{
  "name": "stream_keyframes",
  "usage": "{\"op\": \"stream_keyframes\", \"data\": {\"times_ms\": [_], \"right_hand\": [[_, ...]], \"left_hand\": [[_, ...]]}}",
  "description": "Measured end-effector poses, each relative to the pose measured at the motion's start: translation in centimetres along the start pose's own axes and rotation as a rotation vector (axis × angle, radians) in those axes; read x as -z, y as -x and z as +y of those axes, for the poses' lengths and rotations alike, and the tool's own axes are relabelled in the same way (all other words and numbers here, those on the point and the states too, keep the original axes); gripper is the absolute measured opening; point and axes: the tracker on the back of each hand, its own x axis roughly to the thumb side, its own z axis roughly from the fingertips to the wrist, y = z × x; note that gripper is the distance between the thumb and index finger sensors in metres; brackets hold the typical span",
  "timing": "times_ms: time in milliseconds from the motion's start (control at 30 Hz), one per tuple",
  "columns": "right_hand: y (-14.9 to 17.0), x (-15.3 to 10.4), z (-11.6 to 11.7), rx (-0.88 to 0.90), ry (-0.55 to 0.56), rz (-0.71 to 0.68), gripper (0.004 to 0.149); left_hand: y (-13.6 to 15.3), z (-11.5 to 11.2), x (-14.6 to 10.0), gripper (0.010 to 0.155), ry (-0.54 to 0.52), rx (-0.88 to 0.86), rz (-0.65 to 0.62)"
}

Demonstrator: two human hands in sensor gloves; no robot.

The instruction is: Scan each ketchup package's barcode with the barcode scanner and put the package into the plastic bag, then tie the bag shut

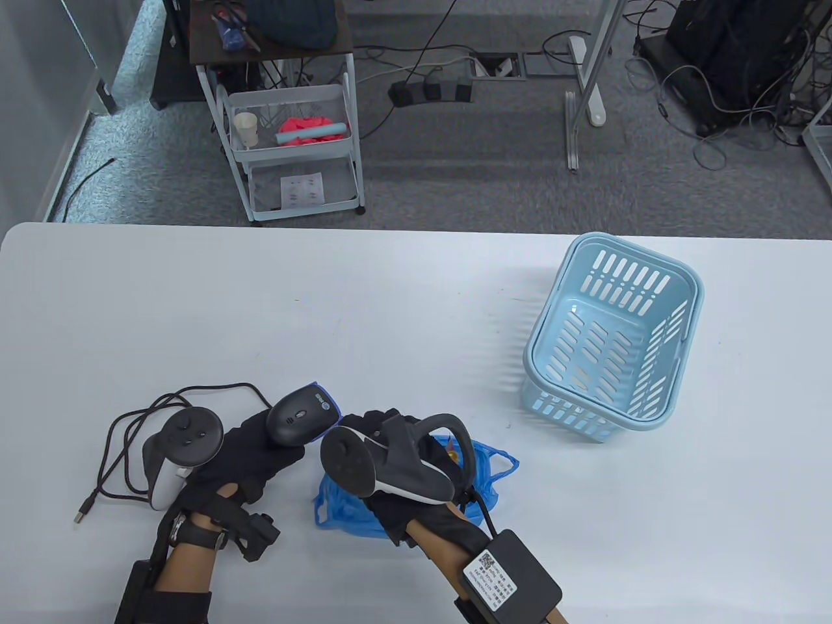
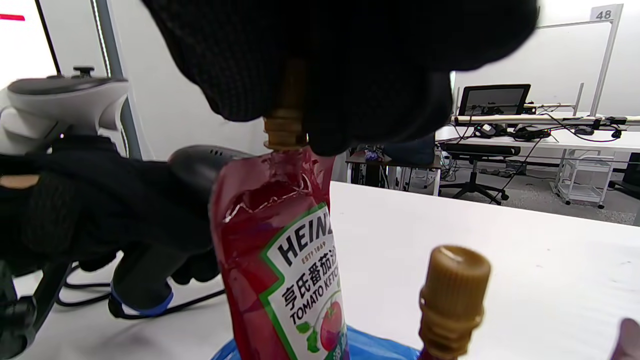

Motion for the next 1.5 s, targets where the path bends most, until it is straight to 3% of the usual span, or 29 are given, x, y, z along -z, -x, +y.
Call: {"op": "stream_keyframes", "data": {"times_ms": [500,900,1100,1500], "right_hand": [[-1.3,1.2,3.1,-0.15,-0.119,0.002,0.045],[-2.1,1.5,4.0,-0.24,-0.154,0.007,0.045],[-1.5,1.2,3.4,-0.228,-0.156,0.028,0.045],[1.2,-1.7,-1.0,-0.071,0.041,0.053,0.048]], "left_hand": [[-0.1,0.0,0.0,0.058,0.005,-0.003,-0.001],[-0.2,0.0,0.0,0.058,0.006,-0.007,-0.001],[-0.2,0.0,0.0,0.058,0.005,-0.008,0.0],[-0.3,0.0,0.0,0.058,0.008,-0.004,0.003]]}}
